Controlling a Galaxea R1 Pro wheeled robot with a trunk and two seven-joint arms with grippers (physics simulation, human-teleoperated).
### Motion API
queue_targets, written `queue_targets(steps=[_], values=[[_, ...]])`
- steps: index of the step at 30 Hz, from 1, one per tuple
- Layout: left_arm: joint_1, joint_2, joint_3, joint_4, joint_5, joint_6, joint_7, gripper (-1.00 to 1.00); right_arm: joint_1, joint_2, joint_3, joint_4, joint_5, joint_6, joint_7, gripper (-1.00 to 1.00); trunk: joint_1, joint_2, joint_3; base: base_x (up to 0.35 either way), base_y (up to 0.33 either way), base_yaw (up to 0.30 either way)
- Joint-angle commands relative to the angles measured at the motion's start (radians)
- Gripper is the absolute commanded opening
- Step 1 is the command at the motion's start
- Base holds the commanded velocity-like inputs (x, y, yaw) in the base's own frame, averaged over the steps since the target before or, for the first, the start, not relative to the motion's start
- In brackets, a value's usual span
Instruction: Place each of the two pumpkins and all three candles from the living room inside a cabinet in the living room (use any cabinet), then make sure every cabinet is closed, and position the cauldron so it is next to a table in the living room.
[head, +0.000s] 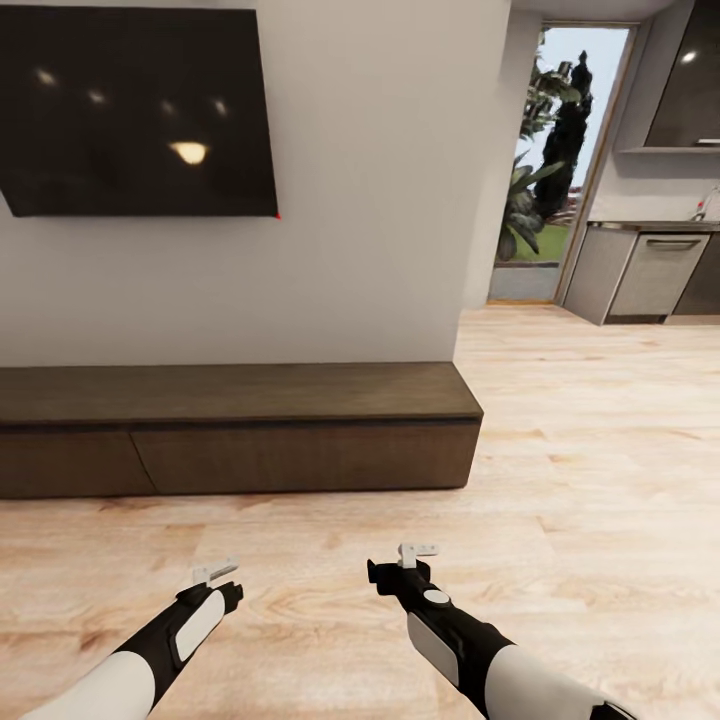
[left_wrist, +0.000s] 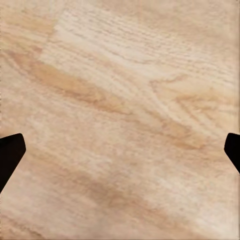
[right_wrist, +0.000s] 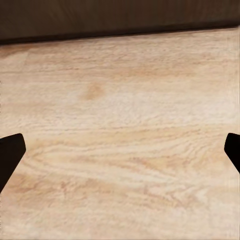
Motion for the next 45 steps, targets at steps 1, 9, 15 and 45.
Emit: queue_targets(steps=[1,9,15,45], values=[[0.0,0.002,-0.008,-0.003,0.007,0.004,0.008,1.0,-0.001,0.0,0.009,0.0,-0.011,-0.006,-0.006,1.0,-0.004,0.007,0.002,0.0,0.0,0.0],[0.0,-0.002,-0.008,0.016,0.005,0.003,0.007,1.0,-0.001,-0.001,0.008,0.0,-0.011,-0.007,-0.006,1.0,-0.035,0.063,0.026,0.0,0.0,0.0],[0.0,-0.004,-0.009,0.02,0.005,0.001,0.006,1.0,-0.001,-0.001,0.007,0.001,-0.011,-0.007,-0.006,1.0,-0.058,0.105,0.045,0.0,0.0,0.0],[0.0,-0.006,-0.01,0.034,0.004,0.001,-0.039,1.0,-0.001,-0.001,0.007,0.0,-0.01,-0.006,-0.005,1.0,-0.173,0.315,0.139,0.0,0.0,0.0]])
